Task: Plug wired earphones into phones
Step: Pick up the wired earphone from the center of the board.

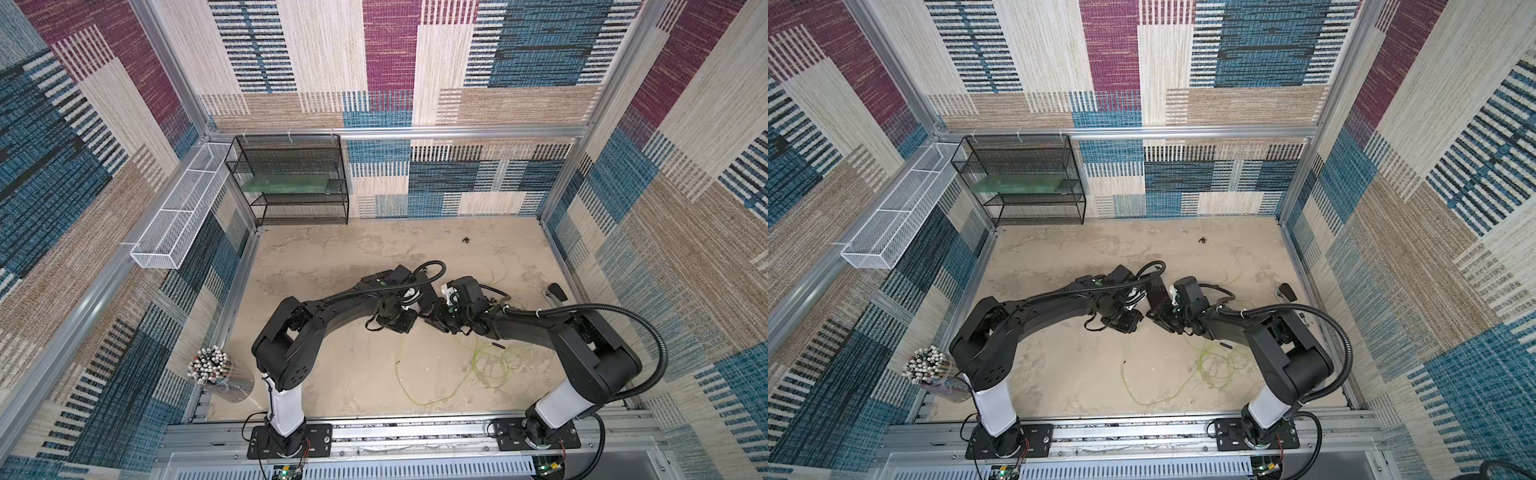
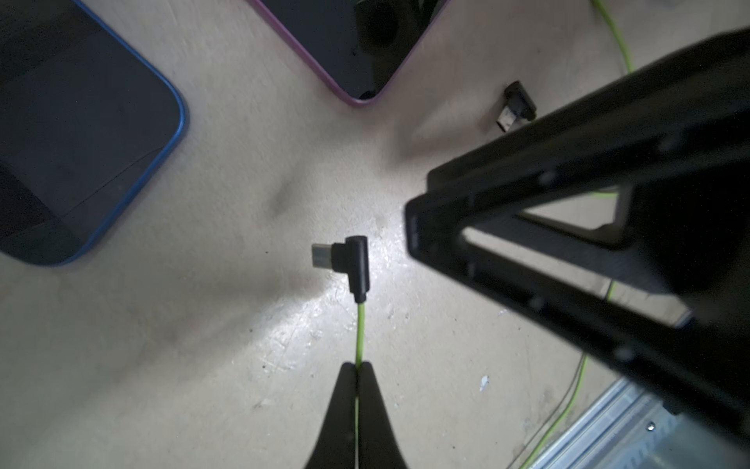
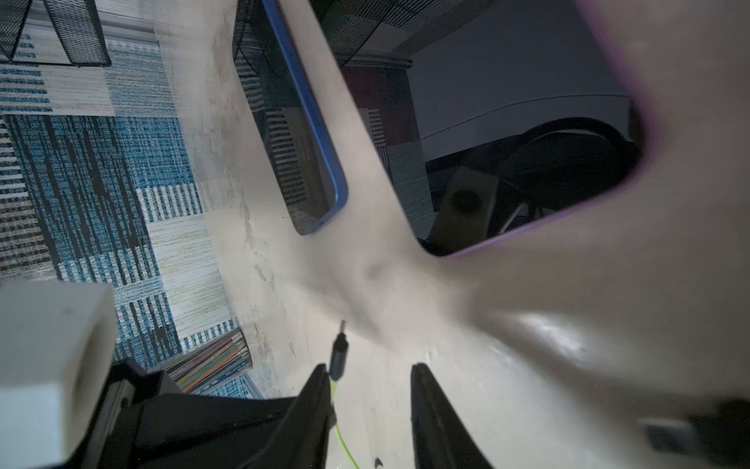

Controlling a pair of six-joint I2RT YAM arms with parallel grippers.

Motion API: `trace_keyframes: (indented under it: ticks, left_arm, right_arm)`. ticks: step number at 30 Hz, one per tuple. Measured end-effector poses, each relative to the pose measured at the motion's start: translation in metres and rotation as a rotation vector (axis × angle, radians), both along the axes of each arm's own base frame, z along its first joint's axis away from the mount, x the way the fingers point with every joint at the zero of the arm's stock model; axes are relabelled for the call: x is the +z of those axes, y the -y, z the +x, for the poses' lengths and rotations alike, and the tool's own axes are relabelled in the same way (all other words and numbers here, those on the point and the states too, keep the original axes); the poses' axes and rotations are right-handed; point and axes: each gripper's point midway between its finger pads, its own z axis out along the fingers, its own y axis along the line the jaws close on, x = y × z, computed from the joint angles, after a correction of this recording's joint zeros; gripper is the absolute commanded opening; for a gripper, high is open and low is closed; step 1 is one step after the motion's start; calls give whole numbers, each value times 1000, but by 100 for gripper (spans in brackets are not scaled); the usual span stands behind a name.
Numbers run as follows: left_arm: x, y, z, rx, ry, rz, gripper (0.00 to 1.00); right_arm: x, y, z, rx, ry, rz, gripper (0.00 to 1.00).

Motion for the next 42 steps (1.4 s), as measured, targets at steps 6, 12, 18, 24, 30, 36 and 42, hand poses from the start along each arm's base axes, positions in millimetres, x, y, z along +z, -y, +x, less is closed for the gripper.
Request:
trace_keyframes:
  ticks: [6,12,18,24,30,36,42]
  left_arm:
    - [0,2,-1,0,-5,-13,0]
    - [0,4,0,2,-1,-24,0]
    - [0,4,1,12,-3,-27,0]
    - [1,4,4,29,-1,-32,11]
    - [16,-9,8,114,-6,-95,39]
    - [40,-35,15,315,-89,-339,50]
    - [54,-24,27,466,-240,-663,48]
  right_arm:
    - [-4,-16,1,12,-12,33,30]
    - [-5,-20,2,13,-15,39,18]
    - [-3,-23,3,18,-10,43,9]
    - [4,-19,4,10,-4,43,6]
    - [10,-6,11,21,26,33,3]
    - [26,4,17,131,100,63,2]
    - [44,4,12,228,149,144,1]
